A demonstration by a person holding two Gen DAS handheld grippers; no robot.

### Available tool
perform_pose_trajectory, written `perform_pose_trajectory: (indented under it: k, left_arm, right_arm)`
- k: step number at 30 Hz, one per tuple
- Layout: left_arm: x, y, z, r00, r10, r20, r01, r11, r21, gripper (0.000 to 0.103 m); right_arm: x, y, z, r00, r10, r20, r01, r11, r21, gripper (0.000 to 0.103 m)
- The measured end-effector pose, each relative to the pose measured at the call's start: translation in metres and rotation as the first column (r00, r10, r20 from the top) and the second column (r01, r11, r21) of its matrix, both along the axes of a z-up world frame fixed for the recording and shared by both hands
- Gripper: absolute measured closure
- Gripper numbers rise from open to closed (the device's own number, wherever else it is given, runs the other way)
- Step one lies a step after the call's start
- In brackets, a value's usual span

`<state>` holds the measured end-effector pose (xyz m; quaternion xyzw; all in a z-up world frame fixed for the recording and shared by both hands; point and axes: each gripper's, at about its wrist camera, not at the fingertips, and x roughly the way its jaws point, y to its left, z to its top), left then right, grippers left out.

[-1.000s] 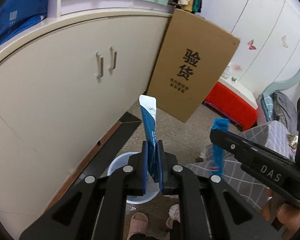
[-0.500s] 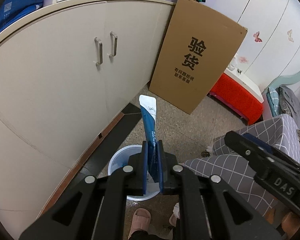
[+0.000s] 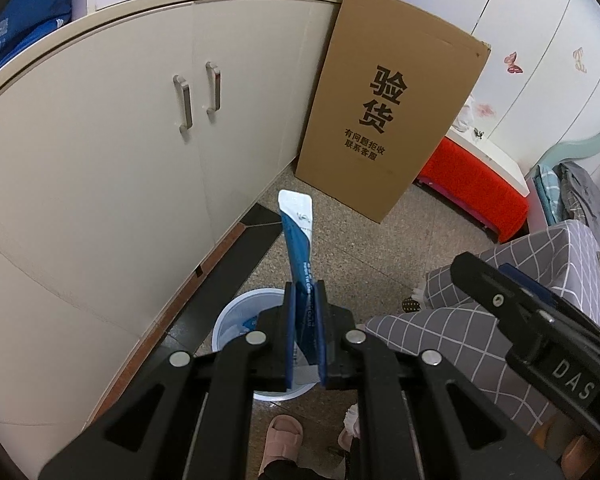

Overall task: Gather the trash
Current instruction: 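Carry both items to the blue bin while the right tool opens to drop the packet, then open the left tool to drop the toothpaste tube into the bin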

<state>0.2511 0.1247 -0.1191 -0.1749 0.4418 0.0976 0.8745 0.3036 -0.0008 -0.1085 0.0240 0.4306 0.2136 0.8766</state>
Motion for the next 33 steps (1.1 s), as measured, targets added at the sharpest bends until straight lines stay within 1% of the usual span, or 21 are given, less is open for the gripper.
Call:
perform_pose_trajectory:
  k: [5,8,10,11,12,13,16,21,27,33]
  left_arm:
    - [0.006,-0.003,0.001,1.0,0.0,0.0,0.0,1.0,0.003,0.094]
    - [0.011,-0.004,0.001,1.0,0.002,0.001,-0.002,1.0,0.003,0.092]
    - [0.014,-0.003,-0.001,1.0,0.013,-0.017,-0.012,1.0,0.009,0.076]
    - [0.015,-0.002,-0.003,0.999,0.021,-0.028,-0.02,1.0,0.015,0.055]
    - [0.016,-0.003,-0.004,0.999,0.033,-0.034,-0.032,0.999,0.025,0.04]
    - [0.015,-0.002,-0.005,0.998,0.048,-0.037,-0.047,0.998,0.037,0.039]
    - [0.014,-0.001,-0.008,0.997,0.056,-0.045,-0.055,0.998,0.019,0.038]
    - [0.01,0.004,-0.009,0.995,0.083,-0.052,-0.083,0.996,0.019,0.038]
    - [0.005,0.008,0.0,0.994,0.104,-0.029,-0.103,0.994,0.029,0.037]
    - [-0.004,0.012,0.013,0.991,0.137,-0.007,-0.137,0.99,0.028,0.037]
  right_arm:
    - [0.002,-0.003,0.0,0.999,-0.032,0.003,0.032,0.999,0.0,0.03]
    - [0.002,-0.006,0.0,0.999,-0.043,0.003,0.043,0.999,0.003,0.029]
    - [0.003,-0.005,0.0,0.999,-0.046,-0.003,0.046,0.999,-0.001,0.029]
    - [0.003,-0.005,-0.001,0.999,-0.049,-0.005,0.049,0.999,-0.003,0.029]
    - [0.004,-0.004,-0.001,0.999,-0.05,-0.008,0.05,0.999,-0.002,0.028]
    - [0.004,-0.004,-0.001,0.999,-0.051,-0.011,0.051,0.999,-0.002,0.028]
    - [0.005,-0.002,-0.002,0.999,-0.051,-0.014,0.051,0.999,-0.004,0.028]
    - [0.005,-0.001,-0.002,0.999,-0.052,-0.016,0.052,0.999,-0.005,0.028]
    - [0.006,-0.001,-0.002,0.999,-0.049,-0.017,0.049,0.999,-0.007,0.028]
    - [0.002,-0.005,0.006,0.999,-0.037,0.006,0.037,0.999,0.025,0.028]
